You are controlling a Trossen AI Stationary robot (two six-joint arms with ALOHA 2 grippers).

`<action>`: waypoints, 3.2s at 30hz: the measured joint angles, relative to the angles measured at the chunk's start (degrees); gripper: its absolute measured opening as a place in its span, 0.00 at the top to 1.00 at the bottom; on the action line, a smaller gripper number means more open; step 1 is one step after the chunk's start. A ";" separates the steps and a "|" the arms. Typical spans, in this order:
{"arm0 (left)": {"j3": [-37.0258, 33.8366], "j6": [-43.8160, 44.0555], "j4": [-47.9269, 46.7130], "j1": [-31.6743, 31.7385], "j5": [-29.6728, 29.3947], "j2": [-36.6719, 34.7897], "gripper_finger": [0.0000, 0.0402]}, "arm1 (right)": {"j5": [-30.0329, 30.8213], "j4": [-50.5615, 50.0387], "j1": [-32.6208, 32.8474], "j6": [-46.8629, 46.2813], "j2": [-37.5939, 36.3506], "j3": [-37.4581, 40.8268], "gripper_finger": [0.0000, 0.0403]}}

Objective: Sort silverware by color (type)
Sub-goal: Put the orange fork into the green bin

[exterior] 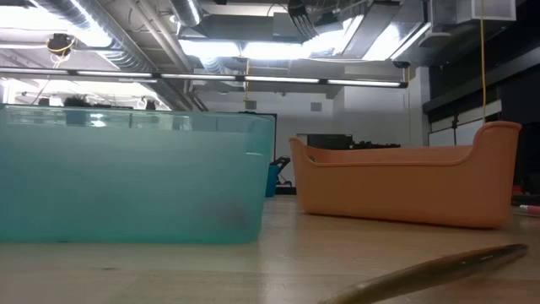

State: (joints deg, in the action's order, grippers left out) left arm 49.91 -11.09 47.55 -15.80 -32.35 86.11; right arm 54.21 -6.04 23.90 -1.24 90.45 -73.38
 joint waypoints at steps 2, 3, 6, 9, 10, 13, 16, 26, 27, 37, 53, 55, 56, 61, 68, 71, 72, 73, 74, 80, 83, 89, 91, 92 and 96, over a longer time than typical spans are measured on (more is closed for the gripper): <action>0.00 0.00 -0.02 0.01 0.13 0.00 0.99 | -0.22 0.00 0.00 -0.01 0.00 0.00 0.95; 0.00 0.00 -0.02 0.00 0.25 0.00 0.99 | -0.30 0.02 0.00 -0.04 0.00 0.00 0.93; 0.01 0.00 -0.02 0.00 0.34 0.02 0.99 | -0.33 0.01 0.02 -0.04 0.00 0.00 0.87; 0.00 0.00 -0.22 0.01 0.29 0.02 0.99 | -0.33 0.02 0.02 -0.01 0.00 0.00 0.80; 0.01 0.00 -0.51 0.01 0.29 0.02 0.99 | -0.33 0.00 0.02 0.01 0.00 0.00 0.78; 0.01 -0.01 -1.23 0.01 0.25 0.02 0.99 | -0.34 -0.99 0.24 0.26 -0.16 0.00 0.73; 0.00 -0.02 -2.36 0.00 0.10 0.02 0.99 | -0.33 -5.17 1.26 0.44 -1.20 0.00 0.71; 0.02 0.12 -9.61 -1.91 1.82 0.04 1.00 | -0.37 -25.41 7.15 -8.18 -9.22 -0.04 0.71; 0.02 0.30 -10.34 -2.26 2.46 0.04 1.00 | -0.45 -26.99 7.72 -9.49 -9.96 -0.04 0.71; 13.85 8.32 -48.65 -5.21 9.12 0.04 1.00 | -2.27 -36.24 9.60 -19.63 -13.44 -0.04 0.71; 21.62 21.31 -81.75 -6.00 26.96 0.02 0.99 | -11.80 -36.57 9.46 -19.97 -13.35 -0.04 0.71; 21.62 21.31 -83.05 -6.30 26.96 0.02 0.99 | -11.82 -36.59 9.46 -19.97 -13.35 -0.04 0.71; 21.62 21.31 -83.32 -6.41 26.95 0.02 0.99 | -11.82 -36.59 9.46 -19.97 -13.35 -0.04 0.71; 21.59 21.24 -84.06 -6.94 27.01 1.27 0.99 | -11.82 -36.54 9.46 -19.97 -13.35 -0.04 0.71; 21.51 20.75 -86.41 -7.53 27.62 6.66 0.99 | -11.82 -36.50 9.46 -19.97 -13.35 -0.04 0.71; 21.51 18.47 -86.62 -7.87 28.09 8.65 0.99 | -11.82 -36.48 9.46 -19.97 -13.35 -0.04 0.71; 21.51 17.55 -86.62 -7.95 28.38 9.29 0.99 | -11.82 -36.49 9.46 -19.97 -13.35 -0.04 0.71; 21.51 16.54 -86.62 -8.01 28.86 9.83 0.99 | -11.82 -36.50 9.46 -19.97 -13.35 -0.04 0.71; 21.51 15.45 -86.62 -8.03 28.99 10.37 0.99 | -11.82 -36.49 9.46 -19.97 -13.35 -0.04 0.71; 21.51 11.85 -86.62 -8.01 29.02 12.85 0.99 | -11.82 -36.50 9.46 -19.97 -13.33 -0.04 0.71; 21.51 10.57 -86.58 -7.97 29.01 14.03 0.99 | -11.83 -36.50 9.46 -19.97 -13.33 -0.04 0.71; 21.51 10.25 -86.45 -7.97 29.51 16.84 0.98 | -11.82 -36.50 9.46 -19.97 -13.33 -0.04 0.71; 21.51 10.25 -86.30 -7.97 29.66 17.73 0.98 | -11.84 -36.50 9.46 -19.97 -13.33 -0.04 0.71; 21.51 10.16 -86.06 -7.97 29.66 18.01 0.98 | -11.82 -36.50 9.46 -19.97 -13.33 -0.04 0.71; 21.51 8.01 -84.94 -7.97 29.91 18.99 0.98 | -11.82 -36.52 9.46 -19.97 -13.33 -0.04 0.71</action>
State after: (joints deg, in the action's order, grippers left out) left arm 71.42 -3.09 -37.39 -23.77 -2.44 105.10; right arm 42.39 -42.57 33.36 -21.21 77.12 -73.43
